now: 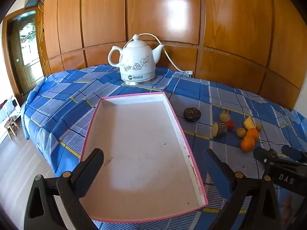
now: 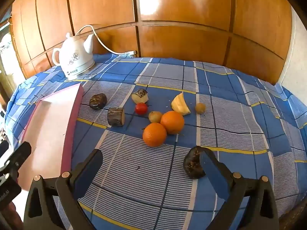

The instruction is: Organize fruits

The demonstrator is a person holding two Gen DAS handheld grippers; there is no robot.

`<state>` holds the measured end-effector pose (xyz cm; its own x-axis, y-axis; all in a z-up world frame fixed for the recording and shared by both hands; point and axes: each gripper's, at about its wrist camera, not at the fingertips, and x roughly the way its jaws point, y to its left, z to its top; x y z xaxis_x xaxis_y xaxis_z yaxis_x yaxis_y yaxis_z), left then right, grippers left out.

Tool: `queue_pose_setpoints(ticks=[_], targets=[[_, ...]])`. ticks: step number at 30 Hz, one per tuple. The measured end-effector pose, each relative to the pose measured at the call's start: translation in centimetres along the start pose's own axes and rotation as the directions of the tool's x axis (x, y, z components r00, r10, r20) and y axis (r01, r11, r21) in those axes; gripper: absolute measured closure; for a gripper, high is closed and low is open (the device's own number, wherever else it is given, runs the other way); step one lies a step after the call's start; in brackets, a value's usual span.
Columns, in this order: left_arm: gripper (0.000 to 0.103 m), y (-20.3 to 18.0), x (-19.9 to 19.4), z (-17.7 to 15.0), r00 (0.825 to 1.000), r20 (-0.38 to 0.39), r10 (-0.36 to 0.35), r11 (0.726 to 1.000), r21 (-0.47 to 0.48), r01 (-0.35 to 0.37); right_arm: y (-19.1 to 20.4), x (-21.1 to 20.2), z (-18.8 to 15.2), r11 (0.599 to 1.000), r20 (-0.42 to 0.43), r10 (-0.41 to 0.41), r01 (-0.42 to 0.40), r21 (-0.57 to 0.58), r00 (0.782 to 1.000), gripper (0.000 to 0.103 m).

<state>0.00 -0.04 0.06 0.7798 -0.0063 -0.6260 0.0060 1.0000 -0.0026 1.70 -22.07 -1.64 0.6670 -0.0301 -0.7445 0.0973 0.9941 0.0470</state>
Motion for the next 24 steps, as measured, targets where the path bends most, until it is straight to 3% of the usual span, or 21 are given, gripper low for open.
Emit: queue_pose_setpoints(ticks=[4,24], targets=[[0.0,0.0,0.2,-0.9,1.0,0.015,0.009,1.0,0.0,-0.009,-0.1,-0.2,0.4,1.0,-0.009,-0.006,0.006,0.024,1.0,0.001],[0.0,0.0,0.2,-0.6,1.0,-0.011,-0.012,1.0,-0.016,0.011,0.7,-3.1,0.9,0.996,0.143,-0.09,0.087,0.025,0.986,0.001]])
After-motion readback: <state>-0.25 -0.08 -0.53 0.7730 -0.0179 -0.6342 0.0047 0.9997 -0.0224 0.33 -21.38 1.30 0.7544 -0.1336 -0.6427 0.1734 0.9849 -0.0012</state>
